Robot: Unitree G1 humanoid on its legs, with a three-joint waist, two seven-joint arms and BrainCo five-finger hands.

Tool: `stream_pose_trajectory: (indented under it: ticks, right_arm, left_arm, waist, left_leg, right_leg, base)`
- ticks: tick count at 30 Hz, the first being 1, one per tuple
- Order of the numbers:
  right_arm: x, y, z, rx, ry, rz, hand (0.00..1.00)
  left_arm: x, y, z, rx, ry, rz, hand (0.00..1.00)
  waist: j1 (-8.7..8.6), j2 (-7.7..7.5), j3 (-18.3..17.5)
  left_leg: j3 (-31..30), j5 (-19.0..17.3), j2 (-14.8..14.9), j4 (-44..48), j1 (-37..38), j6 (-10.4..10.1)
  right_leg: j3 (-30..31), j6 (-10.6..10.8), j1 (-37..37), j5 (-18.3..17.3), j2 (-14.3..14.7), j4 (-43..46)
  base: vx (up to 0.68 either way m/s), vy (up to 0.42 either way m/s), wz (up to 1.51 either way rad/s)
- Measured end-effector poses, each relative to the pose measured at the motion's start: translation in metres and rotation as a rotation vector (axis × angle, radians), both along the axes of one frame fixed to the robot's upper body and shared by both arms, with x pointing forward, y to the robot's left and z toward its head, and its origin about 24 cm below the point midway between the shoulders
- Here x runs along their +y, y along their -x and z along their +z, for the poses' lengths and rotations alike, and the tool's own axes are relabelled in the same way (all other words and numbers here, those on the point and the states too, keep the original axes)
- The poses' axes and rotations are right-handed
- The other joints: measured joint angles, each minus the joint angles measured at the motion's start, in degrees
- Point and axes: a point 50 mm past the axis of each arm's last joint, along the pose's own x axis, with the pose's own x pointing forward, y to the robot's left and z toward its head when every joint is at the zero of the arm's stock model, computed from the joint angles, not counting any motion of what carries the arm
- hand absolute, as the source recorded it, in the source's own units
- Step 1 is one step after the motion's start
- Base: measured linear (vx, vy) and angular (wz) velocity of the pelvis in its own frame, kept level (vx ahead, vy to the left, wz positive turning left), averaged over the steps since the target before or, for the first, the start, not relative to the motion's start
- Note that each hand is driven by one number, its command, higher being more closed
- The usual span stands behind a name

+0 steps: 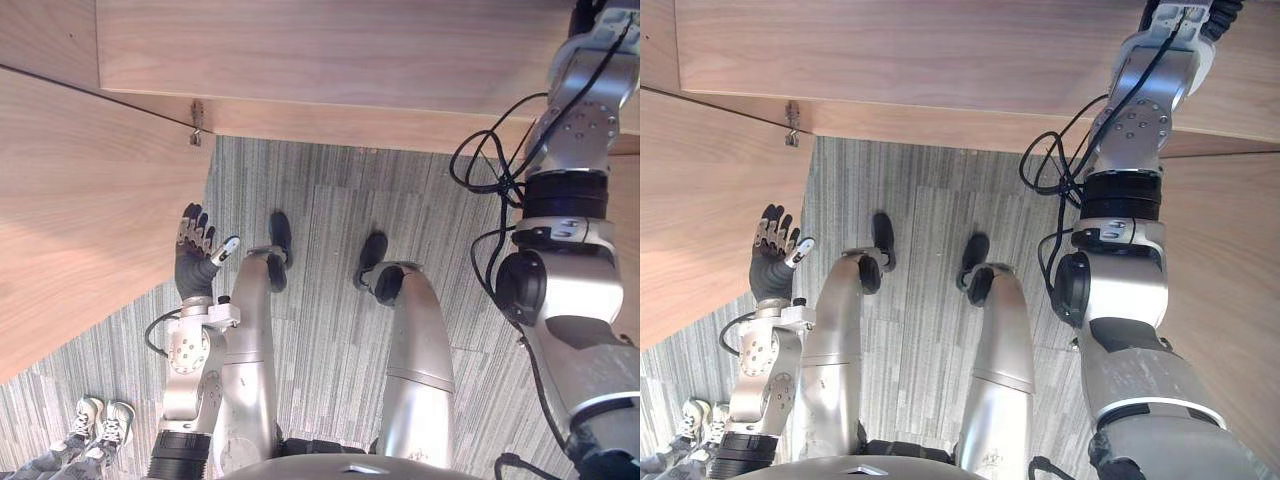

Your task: Walk over to the cabinet, pick up the folder, carry it to the office cabinet, place the folder inside the office cabinet, then close the office cabinet door

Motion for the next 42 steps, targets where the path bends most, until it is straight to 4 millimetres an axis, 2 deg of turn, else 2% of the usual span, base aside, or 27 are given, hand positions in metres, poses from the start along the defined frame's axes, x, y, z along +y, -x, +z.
stream_pose_trajectory:
  ticks: [11,14,16,18,22,27,31,33,37,42]
  right_arm:
    - [0.007,-0.002,0.002,0.039,0.146,-0.052,0.00]
    - [0.010,0.006,0.003,0.016,0.227,-0.078,0.00]
    - [0.009,0.013,-0.004,0.008,0.364,-0.127,0.00]
    - [0.008,0.016,-0.013,0.019,0.429,-0.145,0.00]
    - [-0.010,0.023,-0.034,0.084,0.598,-0.219,0.00]
    - [-0.020,0.025,-0.049,0.172,0.845,-0.242,0.00]
    - [-0.021,0.026,-0.056,0.219,1.043,-0.231,0.00]
    - [-0.022,0.027,-0.058,0.255,1.199,-0.237,0.00]
    - [-0.016,0.025,-0.065,0.321,1.499,-0.266,0.00]
    - [-0.014,0.027,-0.065,0.355,1.714,-0.375,0.00]
  left_arm:
    - [0.000,-0.001,-0.002,0.011,0.002,0.006,0.00]
    - [0.000,-0.003,-0.002,0.013,0.004,0.011,0.00]
    - [-0.001,-0.005,0.000,0.009,0.003,0.008,0.00]
    - [0.000,-0.005,0.000,0.009,0.000,0.011,0.00]
    - [0.006,-0.006,-0.001,0.016,-0.028,0.020,0.00]
    - [0.018,-0.006,-0.004,0.034,-0.065,0.041,0.00]
    - [0.026,-0.009,-0.005,0.044,-0.109,0.035,0.00]
    - [0.030,-0.012,-0.001,0.031,-0.124,0.038,0.00]
    - [0.041,-0.017,0.000,0.037,-0.180,0.030,0.00]
    - [0.041,-0.025,0.002,0.029,-0.190,0.014,0.00]
  waist:
    - [-0.25,-0.08,-0.1]
    - [-0.39,-0.08,-0.1]
    - [-0.55,-0.09,-0.1]
    - [-1.08,-0.10,-0.1]
    - [-1.44,-0.14,-0.1]
    - [-2.10,-0.16,-0.1]
    - [-2.66,-0.17,-0.1]
    - [-2.69,-0.18,-0.1]
    - [-2.94,-1.77,-0.9]
    - [-2.82,-2.11,-1.1]
  left_leg:
    - [0.4,0.3,0.9,0.4,0.6,0.4]
    - [0.5,0.3,1.2,0.6,0.6,0.4]
    - [0.6,0.3,1.3,0.9,0.6,0.4]
    - [0.5,0.2,1.4,1.0,0.6,0.5]
    - [0.7,0.2,1.5,1.0,0.6,0.5]
    - [1.5,0.5,1.8,0.3,0.6,0.9]
    - [2.0,0.6,1.8,-0.3,0.9,1.1]
    - [2.4,0.9,1.8,-1.1,1.3,1.5]
    - [3.2,1.3,2.0,-2.3,1.8,1.8]
    - [3.6,1.7,2.0,-3.8,2.8,2.1]
  right_leg:
    - [0.4,0.1,0.4,1.0,0.8,-0.4]
    - [0.4,0.2,0.4,1.0,1.0,-0.3]
    - [0.4,0.3,0.5,1.0,1.0,-0.3]
    - [0.4,0.3,0.7,1.1,1.0,-0.4]
    - [0.4,0.7,0.9,1.3,1.0,-0.8]
    - [0.4,1.0,0.9,2.1,1.0,-2.1]
    - [0.7,1.3,1.0,2.7,1.0,-2.9]
    - [0.8,1.5,1.3,3.2,1.1,-3.9]
    - [0.9,1.6,1.4,3.8,1.1,-5.1]
    - [0.7,1.9,2.6,4.6,1.1,-7.0]
  base:
    - [-0.05,0.016,-0.05]
    - [-0.04,0.014,-0.03]
    - [-0.03,0.019,-0.03]
    - [-0.04,0.031,-0.02]
    - [-0.04,0.027,-0.02]
    - [-0.03,0.021,-0.04]
    - [-0.03,0.027,-0.04]
    - [-0.02,0.009,-0.02]
    - [-0.02,0.010,-0.05]
    - [0.00,0.000,0.00]
